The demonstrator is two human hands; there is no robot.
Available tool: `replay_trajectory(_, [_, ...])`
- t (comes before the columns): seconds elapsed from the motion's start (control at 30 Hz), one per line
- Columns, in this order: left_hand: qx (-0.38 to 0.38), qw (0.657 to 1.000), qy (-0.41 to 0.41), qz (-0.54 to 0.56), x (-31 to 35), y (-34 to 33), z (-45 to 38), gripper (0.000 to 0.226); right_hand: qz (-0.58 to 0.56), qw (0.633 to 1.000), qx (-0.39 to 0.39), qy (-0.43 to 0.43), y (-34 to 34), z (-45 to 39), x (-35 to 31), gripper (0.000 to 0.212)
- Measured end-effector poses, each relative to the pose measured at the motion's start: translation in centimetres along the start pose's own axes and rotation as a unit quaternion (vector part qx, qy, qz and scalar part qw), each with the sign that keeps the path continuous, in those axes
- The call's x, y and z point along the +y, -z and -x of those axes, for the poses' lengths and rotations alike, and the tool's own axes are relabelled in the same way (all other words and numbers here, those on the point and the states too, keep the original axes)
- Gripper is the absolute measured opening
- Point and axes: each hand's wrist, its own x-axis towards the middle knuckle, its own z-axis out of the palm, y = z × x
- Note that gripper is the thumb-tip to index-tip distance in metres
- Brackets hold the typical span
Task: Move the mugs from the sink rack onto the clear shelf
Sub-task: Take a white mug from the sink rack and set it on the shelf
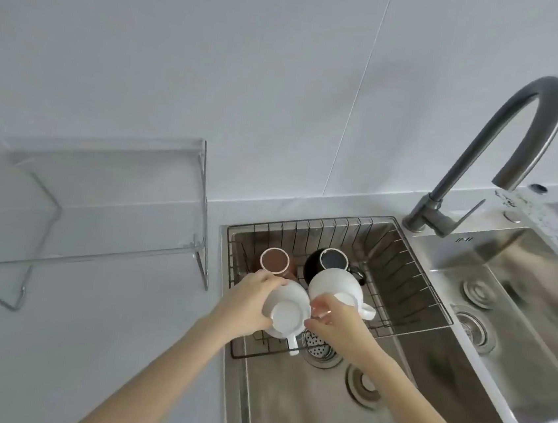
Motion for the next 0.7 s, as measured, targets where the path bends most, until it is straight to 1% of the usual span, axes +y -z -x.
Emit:
replay_trajectory(0.1, [-0.018,1.000,0.003,-0.006,-0.4,-0.9,-0.4,0.070,-0.015,1.000,-0.001,-0.022,-0.3,-0.6,0.2,0.041])
replay_trajectory(0.17, [-0.014,1.000,0.000,-0.009,-0.8,-1.7,-0.5,0.071,-0.010,1.000,-0.005,-0.029,-0.4,-0.9,0.3,0.048])
replay_trajectory(0.3, [0.010,0.999,-0.018,-0.025,-1.1,-3.0,-0.7,0.076,0.024,0.999,-0.005,-0.022,-1.1,-1.5,0.7,0.056])
replay_trajectory(0.43, [0.005,0.999,-0.017,-0.037,-1.4,-3.6,-1.1,0.086,0.046,0.999,-0.004,-0.015,-2.0,-1.7,0.6,0.068])
replay_trajectory(0.57, [-0.003,1.000,-0.011,-0.025,-1.7,-3.6,-1.4,0.095,0.029,0.999,0.019,-0.012,-2.6,-1.9,0.7,0.068])
replay_trajectory(0.7, [-0.005,1.000,-0.001,-0.015,-1.8,-3.2,-1.4,0.097,0.021,0.999,0.022,-0.015,-2.6,-2.0,0.7,0.069])
